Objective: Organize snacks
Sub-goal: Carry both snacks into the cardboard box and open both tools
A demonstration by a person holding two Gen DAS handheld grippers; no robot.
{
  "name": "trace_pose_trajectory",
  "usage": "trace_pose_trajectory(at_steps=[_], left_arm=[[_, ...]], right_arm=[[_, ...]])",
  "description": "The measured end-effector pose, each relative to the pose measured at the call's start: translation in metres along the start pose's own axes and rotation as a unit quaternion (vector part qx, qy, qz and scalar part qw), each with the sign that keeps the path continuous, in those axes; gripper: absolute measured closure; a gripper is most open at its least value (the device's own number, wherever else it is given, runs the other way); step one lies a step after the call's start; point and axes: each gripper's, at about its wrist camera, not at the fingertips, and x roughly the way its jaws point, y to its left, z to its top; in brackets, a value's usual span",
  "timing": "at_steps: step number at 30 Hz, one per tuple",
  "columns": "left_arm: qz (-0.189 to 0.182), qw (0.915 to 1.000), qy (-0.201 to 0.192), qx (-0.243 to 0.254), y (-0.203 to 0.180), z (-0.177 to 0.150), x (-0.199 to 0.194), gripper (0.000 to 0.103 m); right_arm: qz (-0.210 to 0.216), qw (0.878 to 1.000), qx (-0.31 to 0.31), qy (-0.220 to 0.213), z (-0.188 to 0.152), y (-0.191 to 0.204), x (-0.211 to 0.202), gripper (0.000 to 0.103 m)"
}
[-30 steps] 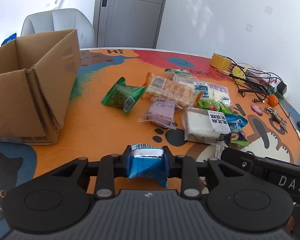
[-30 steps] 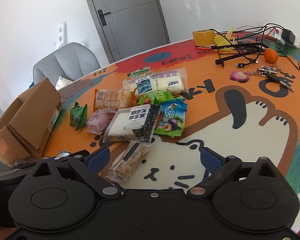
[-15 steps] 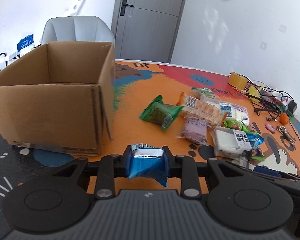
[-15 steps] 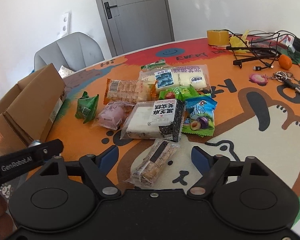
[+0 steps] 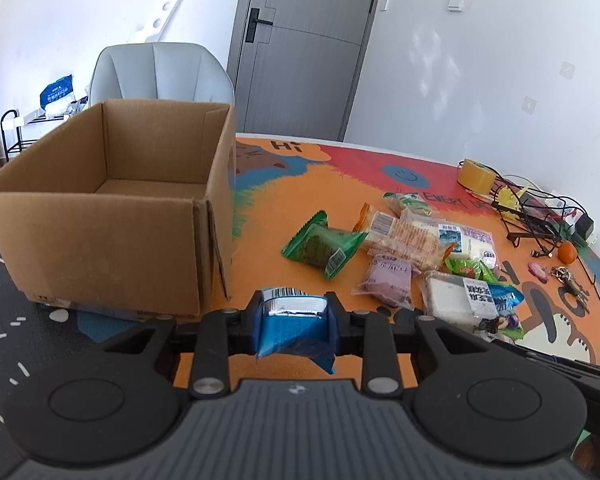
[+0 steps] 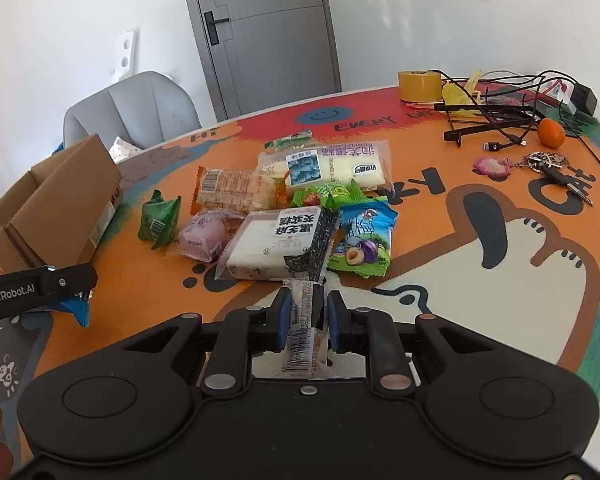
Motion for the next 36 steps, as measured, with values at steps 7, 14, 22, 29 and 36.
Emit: trace_pose_trajectory(at_steps=[7,14,22,29,36], left_arm=[[-0.003,0.9998,-0.018,0.001,0.0,0.014,-0.01,0.074],[0.0,0.999,-0.046,-0.001,0.012,0.032,-0.022,0.074],[-0.003,0.9968,-0.08,-0.009,0.025,0.052,-0.039,0.074],[0.011,0.9942,-0.105,-0.019,0.039,0.069,-0.047,0.074],[0.033,0.992,-0.117,-0.035,0.06,0.083,-0.044,0.074]], right_arm=[[0.022,0.999,0.009,-0.022,0.011,0.003,-0.008,0.082],[0.041,0.998,0.007,-0.036,0.023,0.016,-0.011,0.082],[0.067,0.996,-0.005,-0.06,0.041,0.041,-0.016,0.082],[0.094,0.993,-0.012,-0.069,0.055,0.06,-0.014,0.082],[0.111,0.991,-0.02,-0.072,0.065,0.079,-0.007,0.082]])
